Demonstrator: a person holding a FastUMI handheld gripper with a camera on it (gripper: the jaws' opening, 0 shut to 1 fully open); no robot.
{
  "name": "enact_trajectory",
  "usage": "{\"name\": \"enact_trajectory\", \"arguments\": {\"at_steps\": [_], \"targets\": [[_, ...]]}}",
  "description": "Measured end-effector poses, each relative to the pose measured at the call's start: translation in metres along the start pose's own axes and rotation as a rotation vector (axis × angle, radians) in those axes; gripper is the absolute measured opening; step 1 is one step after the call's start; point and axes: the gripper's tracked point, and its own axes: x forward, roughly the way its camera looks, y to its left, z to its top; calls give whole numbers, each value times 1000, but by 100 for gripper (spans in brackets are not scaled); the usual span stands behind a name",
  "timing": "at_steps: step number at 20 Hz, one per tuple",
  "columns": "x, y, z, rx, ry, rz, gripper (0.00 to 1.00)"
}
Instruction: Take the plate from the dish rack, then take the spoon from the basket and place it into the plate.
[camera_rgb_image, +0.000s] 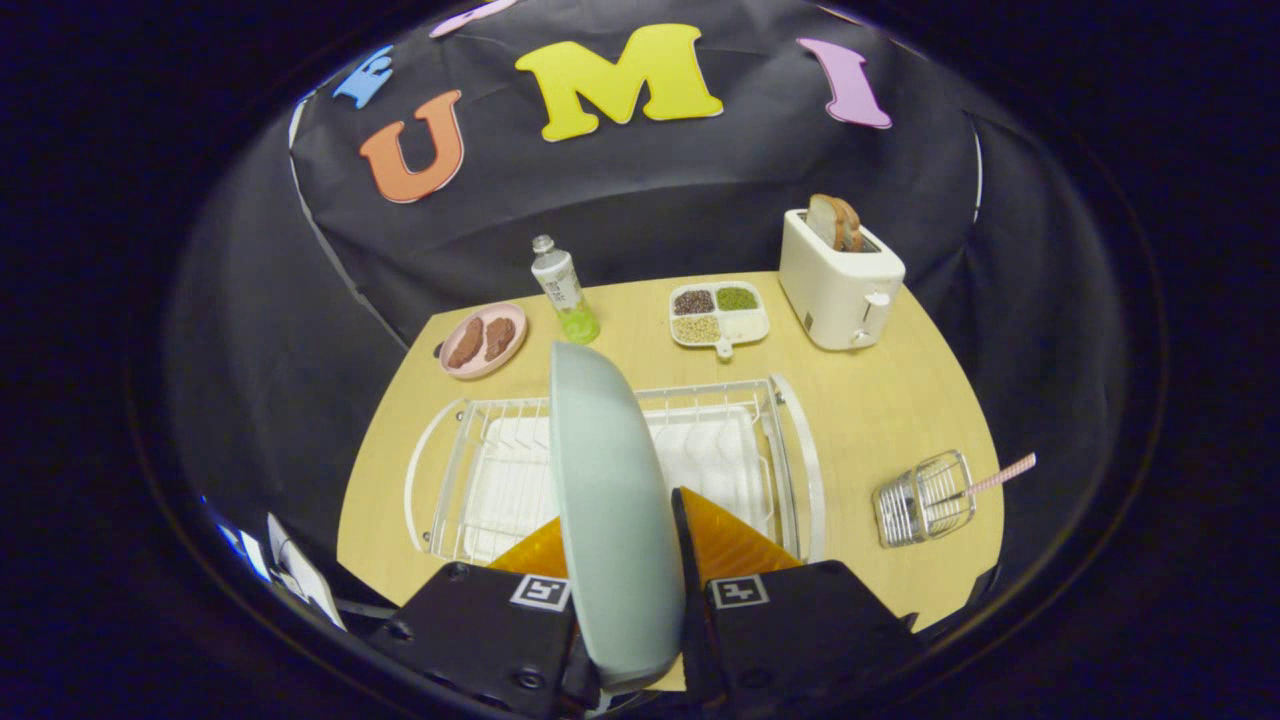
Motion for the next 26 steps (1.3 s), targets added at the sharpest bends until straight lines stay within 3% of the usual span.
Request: {"name": "enact_trajectory", "arguments": {"at_steps": [5,13,22,24,26], "targets": [[-24,-32,-76,36,-66,103,36],[15,-74,-191,185,64,237,36],[77,-95,-213,491,108,325,38],[84,-98,-208,508,81,333,42],[89,-108,-203,491,35,303,57]]}}
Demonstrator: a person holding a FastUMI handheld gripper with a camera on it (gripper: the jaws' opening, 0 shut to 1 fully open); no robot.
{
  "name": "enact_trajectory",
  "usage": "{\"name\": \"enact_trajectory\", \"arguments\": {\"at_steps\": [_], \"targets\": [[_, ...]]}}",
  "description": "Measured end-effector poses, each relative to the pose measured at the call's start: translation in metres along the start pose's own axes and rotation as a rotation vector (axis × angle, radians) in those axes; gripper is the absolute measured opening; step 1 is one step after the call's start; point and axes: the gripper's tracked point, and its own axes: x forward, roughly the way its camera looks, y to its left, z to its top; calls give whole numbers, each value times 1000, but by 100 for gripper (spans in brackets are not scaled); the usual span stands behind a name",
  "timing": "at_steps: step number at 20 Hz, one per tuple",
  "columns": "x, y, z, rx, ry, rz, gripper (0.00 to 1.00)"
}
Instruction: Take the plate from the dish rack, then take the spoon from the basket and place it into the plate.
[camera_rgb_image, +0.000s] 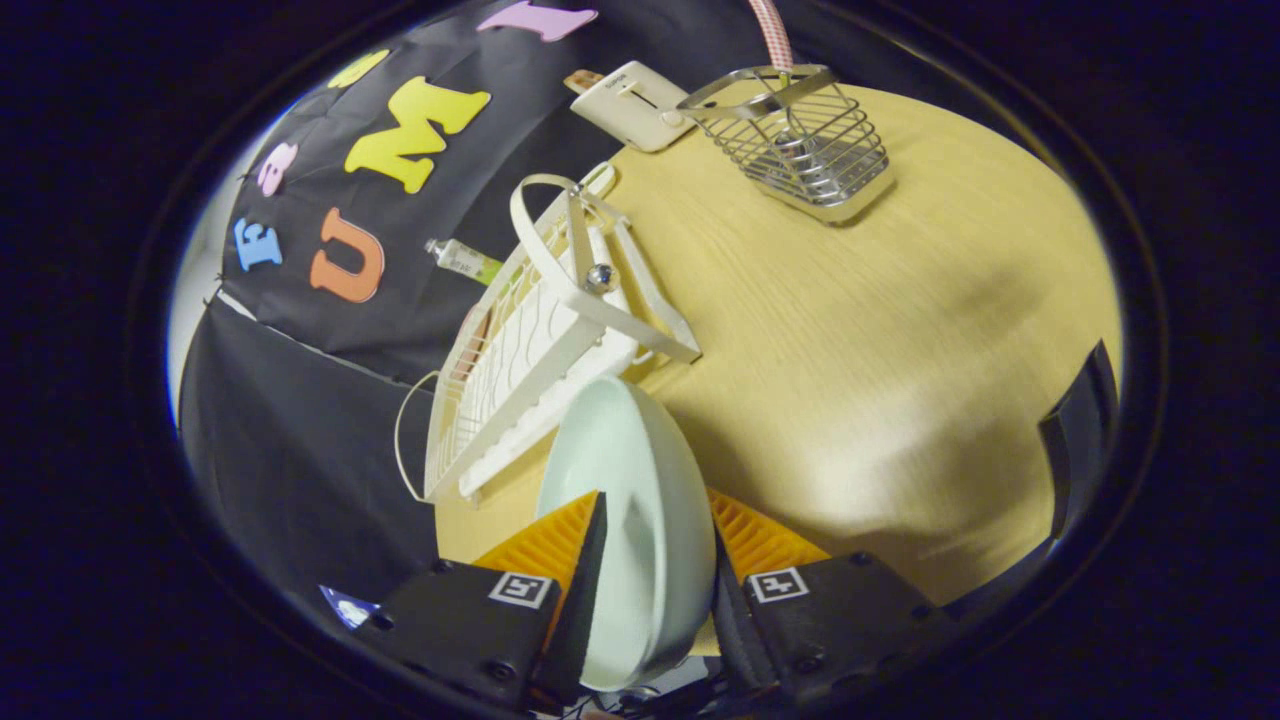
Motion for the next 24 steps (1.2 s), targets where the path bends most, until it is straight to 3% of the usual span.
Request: {"name": "enact_trajectory", "arguments": {"at_steps": [1,9,17,24], "targets": [[0,0,7,-28,-29,-3,65],[-46,-8,69,-257,-372,-58,87],[-151,-18,102,-484,-727,-101,97],[-200,-65,140,-573,-862,-212,100]]}}
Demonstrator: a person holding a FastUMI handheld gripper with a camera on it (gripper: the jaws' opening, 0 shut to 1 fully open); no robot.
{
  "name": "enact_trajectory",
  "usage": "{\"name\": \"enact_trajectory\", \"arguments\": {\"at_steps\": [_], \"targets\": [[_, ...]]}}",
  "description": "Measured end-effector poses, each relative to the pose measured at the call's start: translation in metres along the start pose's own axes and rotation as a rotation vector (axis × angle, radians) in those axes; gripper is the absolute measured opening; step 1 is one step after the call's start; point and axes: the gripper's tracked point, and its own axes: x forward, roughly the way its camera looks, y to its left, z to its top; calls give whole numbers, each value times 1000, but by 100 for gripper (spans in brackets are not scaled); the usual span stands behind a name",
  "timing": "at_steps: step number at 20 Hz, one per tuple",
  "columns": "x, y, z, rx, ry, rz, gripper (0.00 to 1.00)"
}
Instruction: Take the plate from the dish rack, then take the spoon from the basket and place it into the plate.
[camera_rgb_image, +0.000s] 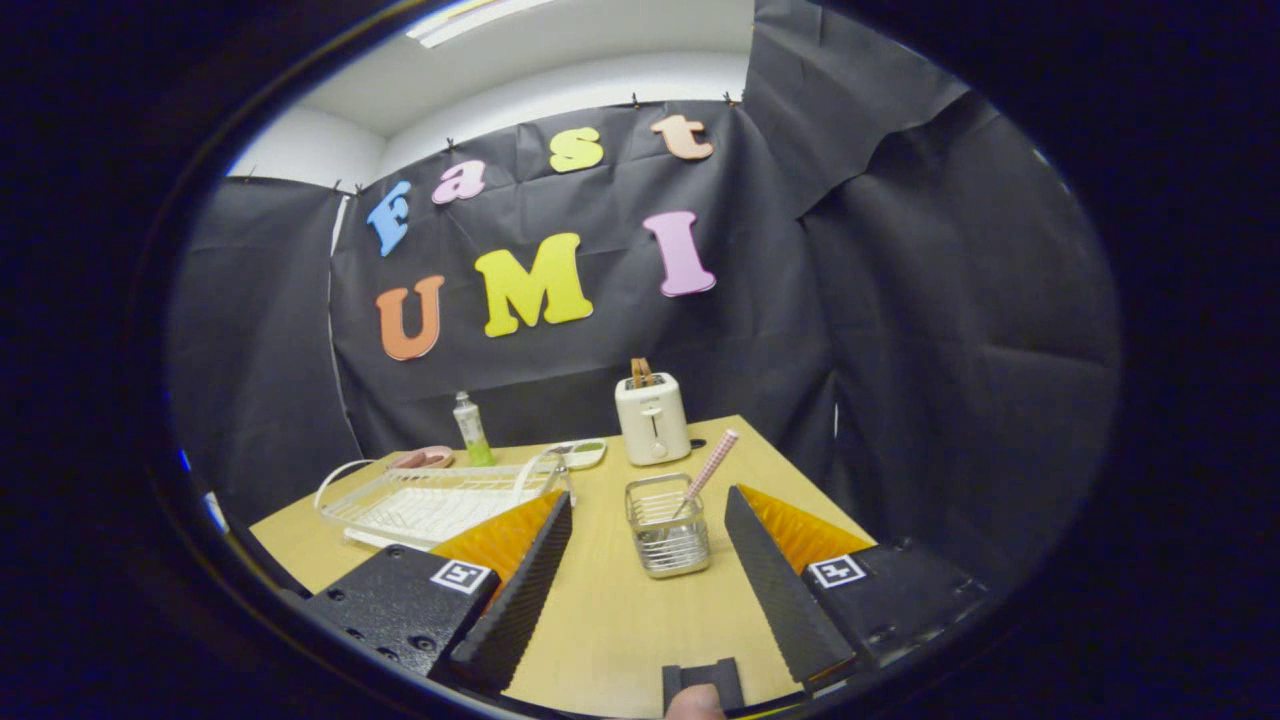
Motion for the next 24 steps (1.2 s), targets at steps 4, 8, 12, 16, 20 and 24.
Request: {"name": "enact_trajectory", "arguments": {"at_steps": [4,8,12,16,20,24], "targets": [[29,-11,6,-24,2,30,99],[75,-21,3,-66,51,45,97],[123,-34,-11,-38,144,65,92],[152,-29,-21,2,192,92,72],[164,-19,-26,29,205,124,50],[156,-7,-19,103,210,177,25]]}}
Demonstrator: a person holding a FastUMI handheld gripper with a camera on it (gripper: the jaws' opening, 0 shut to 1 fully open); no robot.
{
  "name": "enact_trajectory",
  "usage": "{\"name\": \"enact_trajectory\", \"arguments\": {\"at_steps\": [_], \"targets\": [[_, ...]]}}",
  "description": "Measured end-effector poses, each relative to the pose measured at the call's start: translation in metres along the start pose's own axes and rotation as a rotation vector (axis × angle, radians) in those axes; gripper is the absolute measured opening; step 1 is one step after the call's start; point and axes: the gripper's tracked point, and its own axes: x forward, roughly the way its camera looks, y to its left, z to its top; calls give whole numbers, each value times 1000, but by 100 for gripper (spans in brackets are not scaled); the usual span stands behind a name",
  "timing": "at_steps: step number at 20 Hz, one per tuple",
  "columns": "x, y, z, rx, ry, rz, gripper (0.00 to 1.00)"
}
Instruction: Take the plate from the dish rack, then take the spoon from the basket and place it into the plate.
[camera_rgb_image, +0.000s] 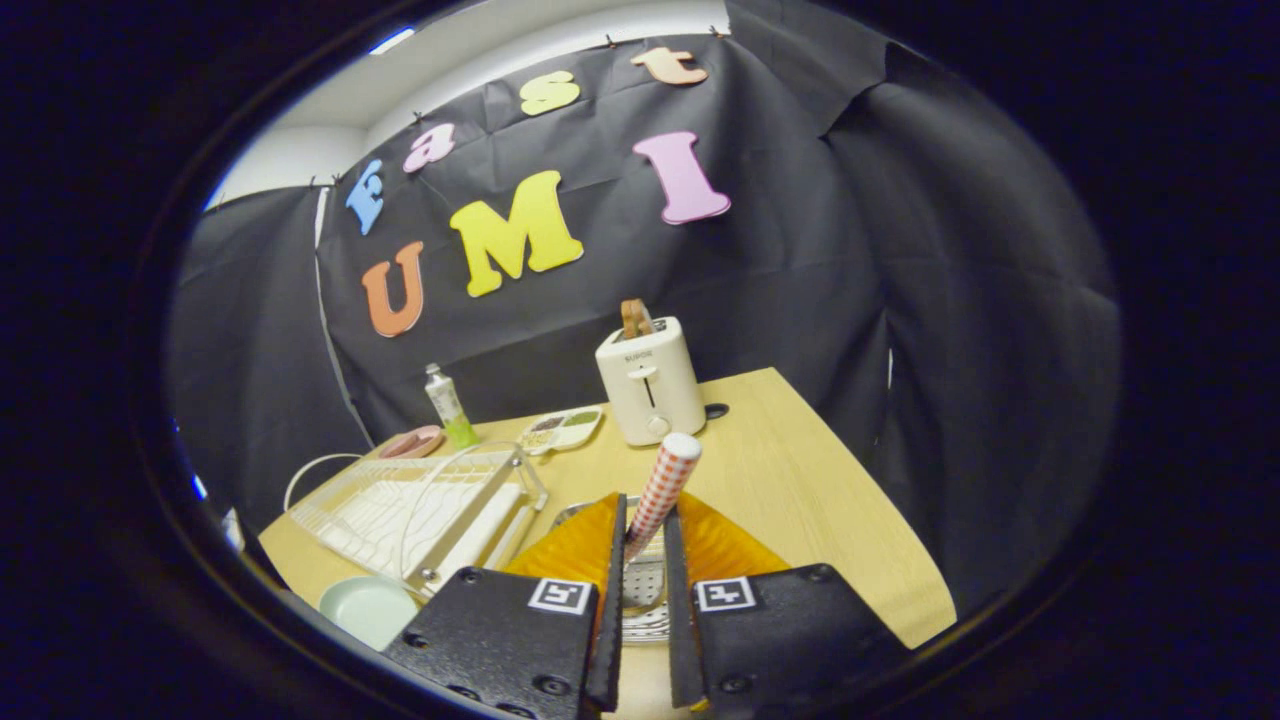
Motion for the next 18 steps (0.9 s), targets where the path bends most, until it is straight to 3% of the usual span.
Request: {"name": "enact_trajectory", "arguments": {"at_steps": [3,5,11,18], "targets": [[-7,2,6,29,-11,-9,13],[-17,7,16,31,-37,-13,10],[-65,20,58,-55,-181,-92,9],[-124,100,67,-106,-249,-39,9]]}}
